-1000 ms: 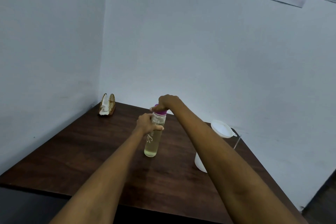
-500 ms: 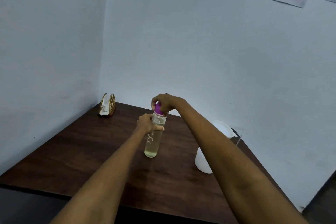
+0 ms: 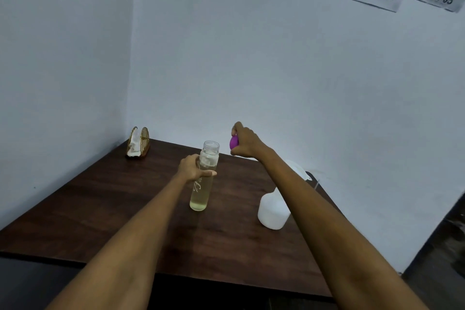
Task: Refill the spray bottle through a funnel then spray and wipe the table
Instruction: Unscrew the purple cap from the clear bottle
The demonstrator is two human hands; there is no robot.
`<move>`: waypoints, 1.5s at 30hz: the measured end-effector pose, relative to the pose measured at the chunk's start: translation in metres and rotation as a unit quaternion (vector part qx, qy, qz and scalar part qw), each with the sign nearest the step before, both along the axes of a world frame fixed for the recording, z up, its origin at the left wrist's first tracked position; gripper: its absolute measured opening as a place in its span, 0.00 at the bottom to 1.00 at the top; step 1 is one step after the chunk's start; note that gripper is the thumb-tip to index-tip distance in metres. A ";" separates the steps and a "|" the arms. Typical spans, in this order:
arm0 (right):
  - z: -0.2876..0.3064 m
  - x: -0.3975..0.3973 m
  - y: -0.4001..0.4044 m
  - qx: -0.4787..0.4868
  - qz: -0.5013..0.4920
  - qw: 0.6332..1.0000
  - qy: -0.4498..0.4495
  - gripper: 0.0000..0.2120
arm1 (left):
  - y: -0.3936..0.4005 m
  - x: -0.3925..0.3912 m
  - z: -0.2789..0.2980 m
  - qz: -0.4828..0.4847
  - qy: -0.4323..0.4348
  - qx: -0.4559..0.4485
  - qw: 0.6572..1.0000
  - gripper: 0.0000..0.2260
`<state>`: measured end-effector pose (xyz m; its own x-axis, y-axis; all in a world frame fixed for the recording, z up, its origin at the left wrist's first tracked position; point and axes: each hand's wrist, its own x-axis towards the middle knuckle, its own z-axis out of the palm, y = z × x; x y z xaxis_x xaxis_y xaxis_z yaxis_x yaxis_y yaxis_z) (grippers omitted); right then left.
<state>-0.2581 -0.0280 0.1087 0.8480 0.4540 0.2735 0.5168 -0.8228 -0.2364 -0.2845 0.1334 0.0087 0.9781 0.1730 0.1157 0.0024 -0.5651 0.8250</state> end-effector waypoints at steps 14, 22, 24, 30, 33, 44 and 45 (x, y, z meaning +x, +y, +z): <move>-0.101 -0.058 0.033 -0.150 -0.013 0.930 0.336 0.19 | 0.035 -0.069 -0.057 0.069 0.197 0.150 0.967 0.19; -0.135 -0.061 0.110 -0.127 0.041 0.957 0.257 0.15 | 0.081 -0.082 -0.065 0.113 0.206 0.167 0.957 0.15; -0.146 -0.057 0.119 -0.132 0.040 0.967 0.212 0.24 | 0.095 -0.081 -0.070 0.123 0.208 0.163 0.957 0.14; -0.170 -0.048 0.140 -0.064 0.033 0.985 0.157 0.33 | 0.117 -0.079 -0.075 0.163 0.207 0.179 0.948 0.14; -0.181 -0.052 0.138 -0.011 0.042 0.990 0.137 0.33 | 0.112 -0.074 -0.074 0.185 0.208 0.206 0.938 0.14; -0.173 -0.044 0.046 0.087 -0.089 0.992 -0.025 0.27 | 0.067 -0.066 -0.068 0.204 0.205 0.197 0.937 0.20; -0.172 -0.042 0.039 0.105 -0.115 0.987 -0.038 0.27 | 0.063 -0.065 -0.066 0.207 0.197 0.193 0.939 0.21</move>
